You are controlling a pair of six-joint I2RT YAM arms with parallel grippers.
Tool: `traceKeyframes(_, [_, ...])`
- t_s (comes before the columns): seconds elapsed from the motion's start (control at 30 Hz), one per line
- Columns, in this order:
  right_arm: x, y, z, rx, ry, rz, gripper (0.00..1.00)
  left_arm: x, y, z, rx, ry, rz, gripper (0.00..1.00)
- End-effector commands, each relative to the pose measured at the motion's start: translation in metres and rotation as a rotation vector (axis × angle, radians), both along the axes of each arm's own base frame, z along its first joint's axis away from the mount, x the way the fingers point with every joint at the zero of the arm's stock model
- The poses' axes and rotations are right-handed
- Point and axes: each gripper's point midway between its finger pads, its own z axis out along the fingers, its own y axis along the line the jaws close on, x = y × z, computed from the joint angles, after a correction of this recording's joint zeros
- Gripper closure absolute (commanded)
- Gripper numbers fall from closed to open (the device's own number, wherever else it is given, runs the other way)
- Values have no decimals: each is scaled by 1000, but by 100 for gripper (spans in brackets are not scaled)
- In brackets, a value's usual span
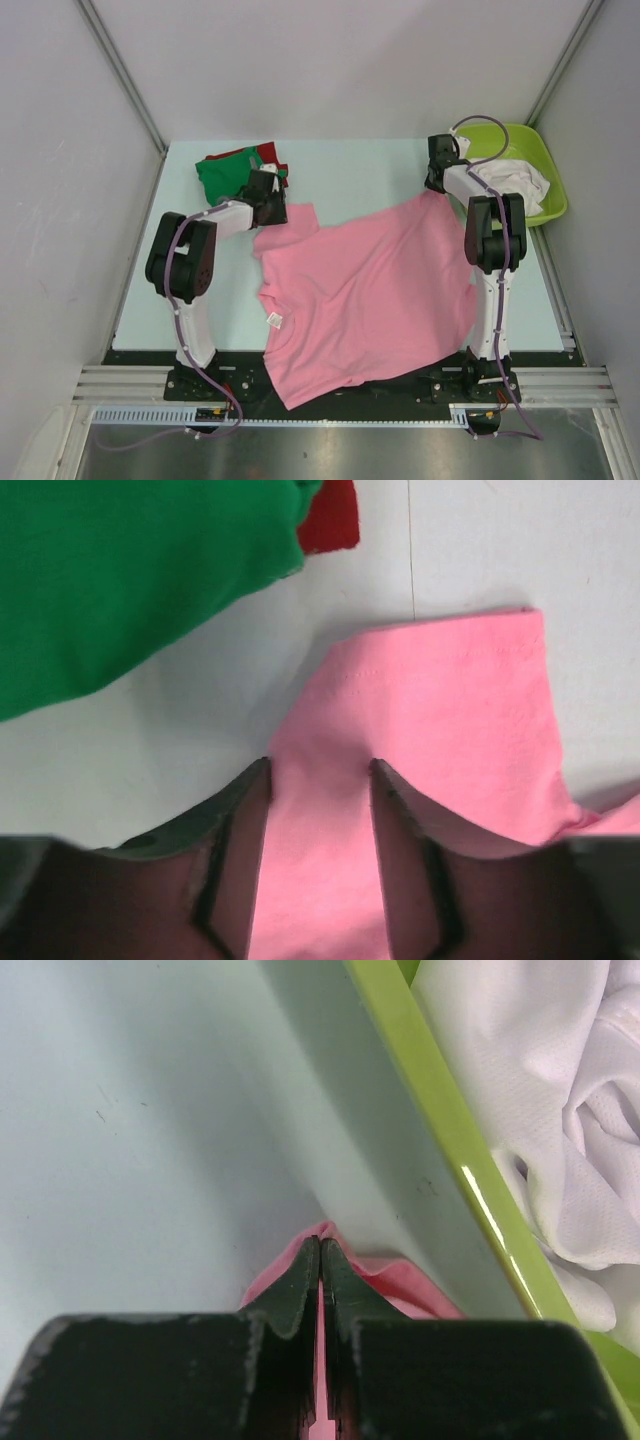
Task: Fold and stack the t-shirts
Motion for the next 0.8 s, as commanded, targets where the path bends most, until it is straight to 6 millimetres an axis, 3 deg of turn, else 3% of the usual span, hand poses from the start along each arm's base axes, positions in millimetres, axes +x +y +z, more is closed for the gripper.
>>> traceKeyframes(0.0, [5,4,33,8,-74,-2,100,9,-15,5,-19,1,-94,66])
traceKeyframes(0.03, [5,3,34,7,-76,-5,100,7,-20,3,-35,17,-113,86])
traceKeyframes(0.1, [5,4,33,11,-76,-5,100,6,-18,0,-32,29,-105,99])
traceKeyframes(0.23, [4,6,33,13,-76,0,100,4,-14,10,10,2,-69,100])
traceKeyframes(0.27, [3,9,33,11,-76,5,100,4,-13,20,36,-22,-67,100])
traceKeyframes(0.3, [3,9,33,10,-77,6,100,4,-3,26,110,-38,-20,100])
traceKeyframes(0.37, [3,11,32,7,-73,9,100,-3,-11,37,218,-72,-23,100])
traceKeyframes(0.4, [2,11,31,6,-70,10,100,-6,0,45,321,-95,32,100])
traceKeyframes(0.43, [2,10,30,9,-69,8,100,-14,-14,48,381,-113,14,100])
traceKeyframes(0.57, [3,11,31,11,-72,10,100,-36,-29,39,660,-102,-23,99])
traceKeyframes(0.63, [2,11,30,12,-66,11,100,-46,-36,29,774,-96,-40,92])
traceKeyframes(0.67, [2,11,32,11,-69,10,100,-49,-39,28,795,-100,-46,83])
traceKeyframes(0.7, [2,11,31,10,-67,12,100,-51,-43,26,799,-111,-49,54])
traceKeyframes(0.73, [2,11,31,10,-66,13,100,-56,-45,26,797,-120,-55,39])
traceKeyframes(0.77, [2,11,32,10,-65,17,100,-58,-48,26,772,-128,-51,31])
